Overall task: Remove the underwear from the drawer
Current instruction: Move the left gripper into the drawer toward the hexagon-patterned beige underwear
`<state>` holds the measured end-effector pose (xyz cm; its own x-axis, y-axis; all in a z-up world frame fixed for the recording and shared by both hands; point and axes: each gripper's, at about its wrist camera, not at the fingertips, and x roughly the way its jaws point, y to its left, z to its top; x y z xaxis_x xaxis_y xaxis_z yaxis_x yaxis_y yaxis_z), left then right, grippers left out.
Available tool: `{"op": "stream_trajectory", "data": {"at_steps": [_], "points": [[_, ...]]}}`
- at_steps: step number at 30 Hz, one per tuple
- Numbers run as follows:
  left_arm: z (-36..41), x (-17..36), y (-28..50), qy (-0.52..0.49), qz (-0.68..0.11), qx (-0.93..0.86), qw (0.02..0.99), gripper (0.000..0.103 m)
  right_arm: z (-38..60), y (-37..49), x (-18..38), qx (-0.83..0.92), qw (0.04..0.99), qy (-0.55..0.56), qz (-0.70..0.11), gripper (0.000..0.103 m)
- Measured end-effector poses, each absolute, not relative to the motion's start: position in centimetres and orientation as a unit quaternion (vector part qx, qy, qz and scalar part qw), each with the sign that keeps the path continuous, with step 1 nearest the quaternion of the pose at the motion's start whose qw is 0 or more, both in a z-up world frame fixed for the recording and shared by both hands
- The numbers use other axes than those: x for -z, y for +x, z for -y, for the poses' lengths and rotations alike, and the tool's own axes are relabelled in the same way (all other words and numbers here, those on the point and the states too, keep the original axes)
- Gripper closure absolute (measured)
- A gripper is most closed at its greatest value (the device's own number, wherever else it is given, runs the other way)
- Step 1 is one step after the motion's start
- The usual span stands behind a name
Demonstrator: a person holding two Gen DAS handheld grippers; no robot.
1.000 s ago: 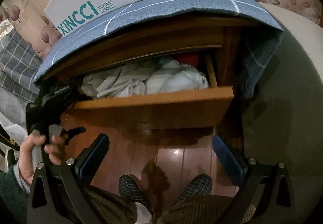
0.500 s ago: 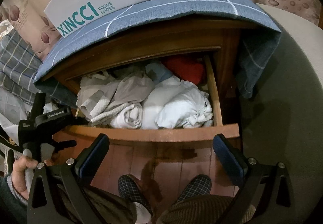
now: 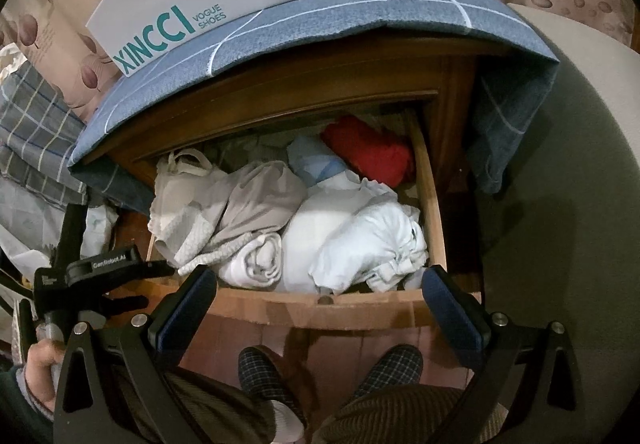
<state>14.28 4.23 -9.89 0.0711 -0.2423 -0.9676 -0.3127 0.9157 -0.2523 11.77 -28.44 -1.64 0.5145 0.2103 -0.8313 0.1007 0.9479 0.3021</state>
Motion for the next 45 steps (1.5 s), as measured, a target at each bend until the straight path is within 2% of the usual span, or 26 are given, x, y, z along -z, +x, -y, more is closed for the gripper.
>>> {"op": "stream_trajectory", "data": {"at_steps": [17, 33, 45], "points": [[-3.9, 10.2, 16.0, -0.165, -0.696, -0.018, 0.698, 0.003, 28.3, 13.0, 1.9, -0.035, 0.844, 0.166, -0.509, 0.001], [-2.9, 9.2, 17.9, -0.141, -0.688, -0.047, 0.710, 0.006, 29.0, 14.8, 4.6, -0.041, 0.777, 0.203, -0.594, 0.001], [-0.9, 4.8, 15.8, -0.099, -0.660, -0.035, 0.744, 0.006, 27.7, 18.1, 6.2, -0.027, 0.735, 0.120, -0.667, 0.000]]}}
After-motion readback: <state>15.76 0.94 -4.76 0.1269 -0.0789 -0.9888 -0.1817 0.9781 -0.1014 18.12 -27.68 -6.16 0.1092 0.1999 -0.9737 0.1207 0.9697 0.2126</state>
